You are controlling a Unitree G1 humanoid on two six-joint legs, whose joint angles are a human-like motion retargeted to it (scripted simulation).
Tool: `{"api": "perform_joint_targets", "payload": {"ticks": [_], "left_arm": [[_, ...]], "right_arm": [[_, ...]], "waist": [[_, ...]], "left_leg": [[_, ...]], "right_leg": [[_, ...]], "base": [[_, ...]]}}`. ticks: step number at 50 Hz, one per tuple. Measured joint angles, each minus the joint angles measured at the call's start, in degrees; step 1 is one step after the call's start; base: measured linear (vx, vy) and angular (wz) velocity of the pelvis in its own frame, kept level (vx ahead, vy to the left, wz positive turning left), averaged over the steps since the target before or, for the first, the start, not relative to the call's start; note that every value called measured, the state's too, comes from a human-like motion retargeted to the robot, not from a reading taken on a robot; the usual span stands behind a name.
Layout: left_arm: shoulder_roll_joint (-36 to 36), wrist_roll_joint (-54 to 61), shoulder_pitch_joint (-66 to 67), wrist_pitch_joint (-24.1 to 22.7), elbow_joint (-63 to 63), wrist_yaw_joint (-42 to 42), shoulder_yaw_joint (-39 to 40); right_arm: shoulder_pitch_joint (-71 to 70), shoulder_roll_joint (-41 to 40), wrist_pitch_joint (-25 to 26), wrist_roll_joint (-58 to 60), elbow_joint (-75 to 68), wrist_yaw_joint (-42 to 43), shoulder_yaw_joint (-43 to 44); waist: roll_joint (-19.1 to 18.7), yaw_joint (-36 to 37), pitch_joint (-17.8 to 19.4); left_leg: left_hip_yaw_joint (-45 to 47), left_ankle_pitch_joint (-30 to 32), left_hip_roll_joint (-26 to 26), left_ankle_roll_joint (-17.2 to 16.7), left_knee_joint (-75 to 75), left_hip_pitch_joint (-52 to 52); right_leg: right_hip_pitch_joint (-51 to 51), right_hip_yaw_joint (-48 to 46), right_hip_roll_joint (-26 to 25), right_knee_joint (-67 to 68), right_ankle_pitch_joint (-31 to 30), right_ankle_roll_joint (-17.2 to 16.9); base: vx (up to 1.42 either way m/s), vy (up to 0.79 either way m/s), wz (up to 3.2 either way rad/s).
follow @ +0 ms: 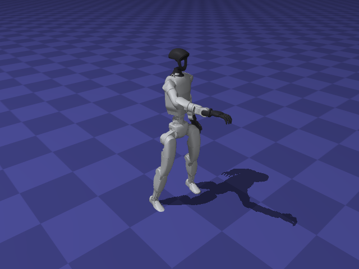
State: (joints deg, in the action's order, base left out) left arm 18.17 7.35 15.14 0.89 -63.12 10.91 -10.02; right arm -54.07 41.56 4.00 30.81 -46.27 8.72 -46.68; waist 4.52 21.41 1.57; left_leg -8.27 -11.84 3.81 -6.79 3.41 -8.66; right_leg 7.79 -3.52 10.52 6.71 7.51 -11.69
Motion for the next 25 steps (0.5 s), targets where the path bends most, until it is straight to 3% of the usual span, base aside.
{"api": "perform_joint_targets", "payload": {"ticks": [10, 17, 25], "left_arm": [[1.1, 0.1, -1.71, -0.47, -2.01, -0.14, 1.1], [1.19, 0.3, -0.61, -0.44, -1.44, 0.11, 1.45], [0.28, -0.65, -0.09, -0.79, -1.96, 0.31, 1.49]], "right_arm": [[-7.06, -4.57, 3.19, 1.93, -24.34, 0.5, -2.11], [-7.1, -4.09, 2.91, 1.63, -24.38, 1.76, -1.97], [-6.55, -4.03, 3.2, 5.7, -22.63, 4.03, -2.24]], "waist": [[1.78, 3.83, -0.85], [2.28, 4.8, -1.04], [1.81, 4.1, -0.42]], "left_leg": [[-2.25, 0.27, -0.61, 0.02, 0.12, 1.52], [-1.94, -0.26, -0.68, 0.8, 1.31, 2.69], [-1.81, 0.22, -0.43, 0.06, -0.08, 1.49]], "right_leg": [[0.08, -2.38, 0.62, -0.28, 0.02, -0.13], [-1.42, -5.95, 1.99, 2.1, 0.36, 1.01], [-0.21, -1.92, 0.46, -0.4, -0.01, -0.14]], "base": [[0.0, 0.0, 0.17], [0.0, 0.0, 0.0], [0.0, 0.0, -0.02]]}}
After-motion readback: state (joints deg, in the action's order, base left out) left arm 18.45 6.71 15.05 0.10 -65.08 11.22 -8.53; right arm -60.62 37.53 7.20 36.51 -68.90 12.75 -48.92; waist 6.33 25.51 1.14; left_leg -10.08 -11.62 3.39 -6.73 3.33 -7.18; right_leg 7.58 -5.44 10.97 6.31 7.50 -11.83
